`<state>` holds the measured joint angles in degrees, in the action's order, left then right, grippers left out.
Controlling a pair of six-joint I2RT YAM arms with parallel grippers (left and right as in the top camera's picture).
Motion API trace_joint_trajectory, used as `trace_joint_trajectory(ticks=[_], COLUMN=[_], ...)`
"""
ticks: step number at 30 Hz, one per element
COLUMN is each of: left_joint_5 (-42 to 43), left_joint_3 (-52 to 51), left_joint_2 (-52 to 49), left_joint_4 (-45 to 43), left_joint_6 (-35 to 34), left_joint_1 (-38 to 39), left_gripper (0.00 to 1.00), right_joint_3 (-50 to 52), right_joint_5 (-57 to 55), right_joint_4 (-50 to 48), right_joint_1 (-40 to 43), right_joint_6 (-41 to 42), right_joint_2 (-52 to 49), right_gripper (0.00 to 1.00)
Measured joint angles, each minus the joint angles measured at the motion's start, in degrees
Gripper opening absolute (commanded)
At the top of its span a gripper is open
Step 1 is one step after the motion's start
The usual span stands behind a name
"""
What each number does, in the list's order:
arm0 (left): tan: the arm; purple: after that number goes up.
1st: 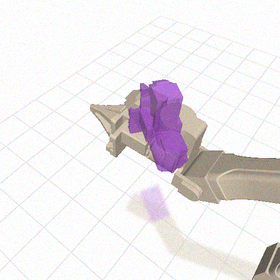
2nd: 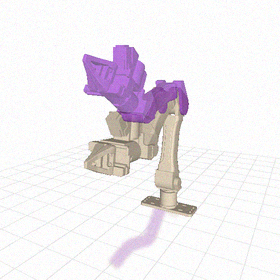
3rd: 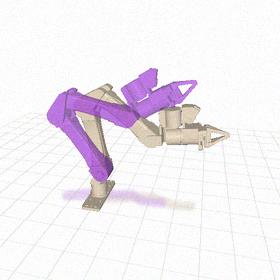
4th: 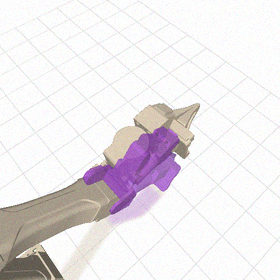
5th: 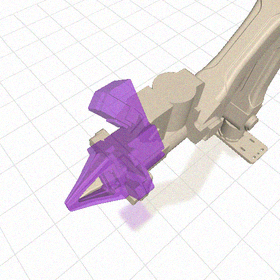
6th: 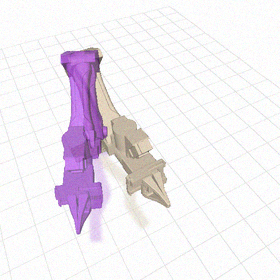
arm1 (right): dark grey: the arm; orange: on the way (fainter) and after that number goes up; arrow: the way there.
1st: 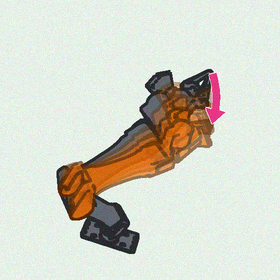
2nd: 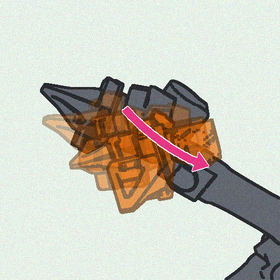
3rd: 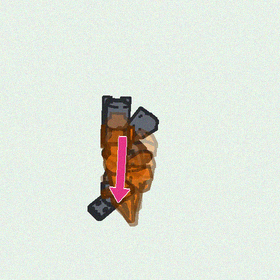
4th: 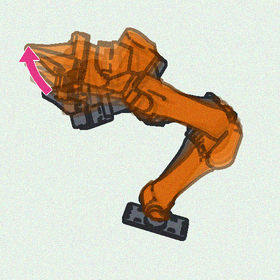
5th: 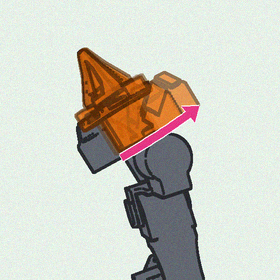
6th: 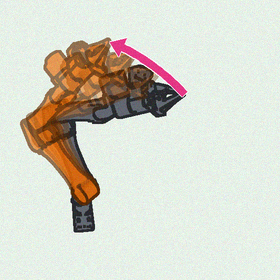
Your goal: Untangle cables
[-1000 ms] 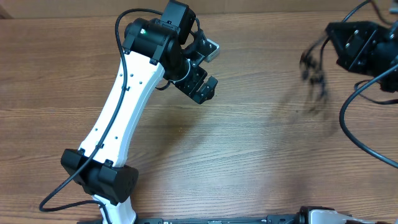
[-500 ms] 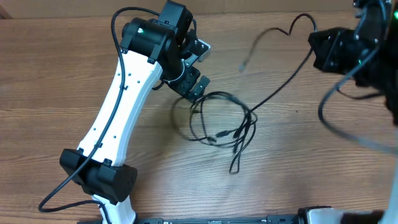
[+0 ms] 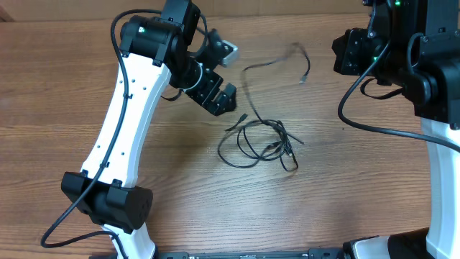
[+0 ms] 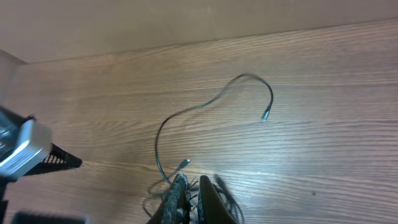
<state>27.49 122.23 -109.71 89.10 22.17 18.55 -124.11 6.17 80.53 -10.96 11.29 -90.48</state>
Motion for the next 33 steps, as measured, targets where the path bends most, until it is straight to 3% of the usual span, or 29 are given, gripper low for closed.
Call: trace_joint_trajectory(ticks=[2,3,5,6,7,12,20,28,29,31,32,33], left_joint_5=[5.09,6.80,9.01,9.66,9.86,6.32,-12.81,-14.47,-14.47,-14.25,-14.01,-13.79], left_joint_3=[0.00,0.00,-0.02,-0.02,-0.11,-4.31,-17.79,-23.04,-23.65,-24.44,-24.61,-24.72], left_joint_2=[0.00,0.00,0.00,0.00,0.00,0.00,-0.11,-0.26,-0.61,-2.34,-3.76,-4.76], left_joint_4=[-0.57,-0.87,-1.01,-1.03,-0.85,-2.36,-23.54,-37.88,-38.80,-39.85,-39.98,-40.13], left_joint_6=[3.96,5.33,7.37,8.17,8.63,9.53,-1.92,-7.39,-7.91,-9.14,-9.25,-9.49], left_joint_1=[0.39,0.70,1.55,2.08,2.58,5.27,8.15,8.13,8.17,8.31,8.39,8.39], left_gripper=[1.00,1.00,1.00,1.00,1.00,1.00,1.00,0.98,0.84,0.37,0.05,0.04], right_joint_3=[0.00,0.00,0.00,0.00,0.00,0.00,0.00,0.00,0.00,0.00,0.00,0.00], right_joint_5=[-0.46,-0.61,-0.70,-0.74,-0.87,-1.86,-4.04,-4.31,-4.26,-4.28,-4.28,-4.31], right_joint_4=[0.04,0.04,0.09,0.13,0.37,3.28,6.43,8.31,8.55,9.07,9.22,9.29], right_joint_1=[0.00,0.00,0.00,0.00,0.00,0.00,0.00,0.00,0.00,0.00,0.00,0.00], right_joint_6=[-0.39,-0.50,-0.96,-0.87,-0.83,-1.99,-2.36,-2.34,-2.36,-2.36,-2.34,-2.34], right_joint_2=[0.00,0.00,0.00,0.02,0.00,0.04,0.22,0.22,0.22,0.22,0.22,0.22], right_gripper=[0.04,0.10,0.55,0.69,0.73,0.74,0.74,0.75,0.74,0.75,0.75,0.75])
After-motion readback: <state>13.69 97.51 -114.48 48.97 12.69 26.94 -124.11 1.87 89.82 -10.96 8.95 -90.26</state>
